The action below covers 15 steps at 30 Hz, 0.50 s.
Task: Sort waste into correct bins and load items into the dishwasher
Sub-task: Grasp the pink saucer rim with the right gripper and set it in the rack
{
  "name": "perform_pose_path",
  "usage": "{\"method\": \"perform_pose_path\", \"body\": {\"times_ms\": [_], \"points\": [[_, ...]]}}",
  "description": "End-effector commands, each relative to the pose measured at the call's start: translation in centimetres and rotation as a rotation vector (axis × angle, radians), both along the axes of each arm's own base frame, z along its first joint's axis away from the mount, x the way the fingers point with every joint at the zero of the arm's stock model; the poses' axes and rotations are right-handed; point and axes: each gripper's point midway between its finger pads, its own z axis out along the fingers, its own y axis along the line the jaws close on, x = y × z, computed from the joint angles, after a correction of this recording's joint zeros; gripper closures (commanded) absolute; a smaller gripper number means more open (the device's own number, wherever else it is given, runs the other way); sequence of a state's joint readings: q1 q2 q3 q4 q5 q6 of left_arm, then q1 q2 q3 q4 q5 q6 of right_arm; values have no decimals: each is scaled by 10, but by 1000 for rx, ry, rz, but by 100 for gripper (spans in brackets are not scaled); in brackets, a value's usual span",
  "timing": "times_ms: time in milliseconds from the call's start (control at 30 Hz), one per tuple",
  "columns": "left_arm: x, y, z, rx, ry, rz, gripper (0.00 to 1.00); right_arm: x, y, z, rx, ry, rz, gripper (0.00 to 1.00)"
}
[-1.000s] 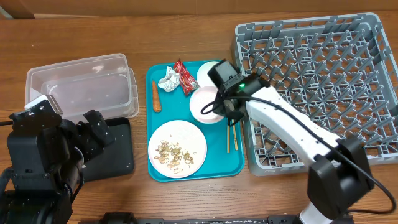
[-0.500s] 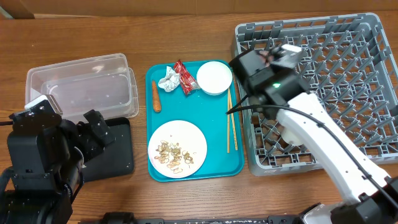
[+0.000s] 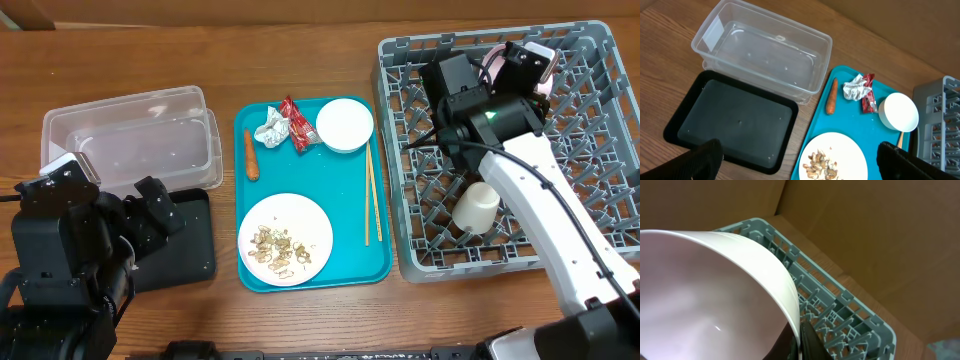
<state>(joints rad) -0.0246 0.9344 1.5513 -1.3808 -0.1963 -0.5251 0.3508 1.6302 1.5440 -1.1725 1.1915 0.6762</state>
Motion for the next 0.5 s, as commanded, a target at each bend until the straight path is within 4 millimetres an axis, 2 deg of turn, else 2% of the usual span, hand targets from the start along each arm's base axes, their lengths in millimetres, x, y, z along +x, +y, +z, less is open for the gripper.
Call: {"method": "perform_pose_path", "body": {"times_ms": [0,233,467], "points": [[0,2,3,2,-9,19,0,11,-10,-9,-59,31,-46,96],[0,2,3,2,-9,19,0,21,-28,-58,-99,205,-96,96],[0,2,3,2,-9,20,0,23,-26,-73,-57,236,-91,96]]}}
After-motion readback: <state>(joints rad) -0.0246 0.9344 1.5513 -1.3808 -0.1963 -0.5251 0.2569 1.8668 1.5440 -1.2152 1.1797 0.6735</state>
